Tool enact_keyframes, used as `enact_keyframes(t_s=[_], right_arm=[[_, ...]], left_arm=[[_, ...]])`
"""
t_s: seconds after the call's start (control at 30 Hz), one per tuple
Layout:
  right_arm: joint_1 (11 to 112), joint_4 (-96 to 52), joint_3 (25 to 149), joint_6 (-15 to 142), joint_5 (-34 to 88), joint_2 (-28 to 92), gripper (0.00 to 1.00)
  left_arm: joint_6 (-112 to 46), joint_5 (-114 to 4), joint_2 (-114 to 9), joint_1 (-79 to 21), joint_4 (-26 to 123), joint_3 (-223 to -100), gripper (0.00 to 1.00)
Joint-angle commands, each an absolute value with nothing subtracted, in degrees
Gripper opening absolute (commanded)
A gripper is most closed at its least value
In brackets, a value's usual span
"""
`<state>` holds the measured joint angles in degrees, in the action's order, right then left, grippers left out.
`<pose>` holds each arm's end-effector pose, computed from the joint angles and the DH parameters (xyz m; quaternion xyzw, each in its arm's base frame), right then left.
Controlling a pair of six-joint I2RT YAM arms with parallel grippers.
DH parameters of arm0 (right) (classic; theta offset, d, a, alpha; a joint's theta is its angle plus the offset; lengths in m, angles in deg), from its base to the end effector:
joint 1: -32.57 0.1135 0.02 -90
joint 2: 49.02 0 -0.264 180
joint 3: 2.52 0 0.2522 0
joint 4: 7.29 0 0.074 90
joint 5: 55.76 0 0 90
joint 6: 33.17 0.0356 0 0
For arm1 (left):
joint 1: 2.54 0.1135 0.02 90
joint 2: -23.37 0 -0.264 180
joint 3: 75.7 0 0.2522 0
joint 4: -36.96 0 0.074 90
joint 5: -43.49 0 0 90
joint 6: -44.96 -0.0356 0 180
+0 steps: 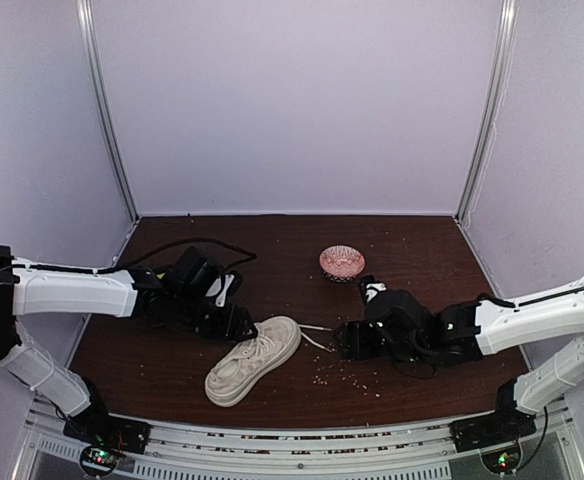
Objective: Tie the shoes
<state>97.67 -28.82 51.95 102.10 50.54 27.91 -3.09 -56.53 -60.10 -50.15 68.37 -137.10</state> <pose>0.1232 0.2418 0.1992 -0.1023 0.9071 0.2431 0.3280 0.1900 -0.2173 0.1934 0.0740 0.9435 -0.2787 0.1631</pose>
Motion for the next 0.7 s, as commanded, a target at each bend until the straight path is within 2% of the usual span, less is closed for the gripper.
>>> enact_keyframes(t_s=[0.0, 0.37, 0.53, 0.67], right_arm=[[97.43, -30.05, 51.70, 102.15, 53.25, 27.23, 0.80], [97.52, -28.99, 51.66, 102.18, 52.84, 28.78, 0.80], [97.48, -28.96, 51.61, 102.33, 52.70, 28.99, 0.80], [97.53, -28.94, 51.60, 102.23, 52.70, 28.32, 0.80]], left_arm=[[-1.97, -57.80, -62.83, -51.03, 61.85, -139.00, 0.65], [-1.74, -58.01, -69.47, -52.19, 60.94, -142.18, 0.62], [-1.93, -54.90, -69.29, -52.46, 61.82, -142.75, 0.46], [-2.48, -55.20, -67.63, -52.55, 58.76, -142.00, 0.25]])
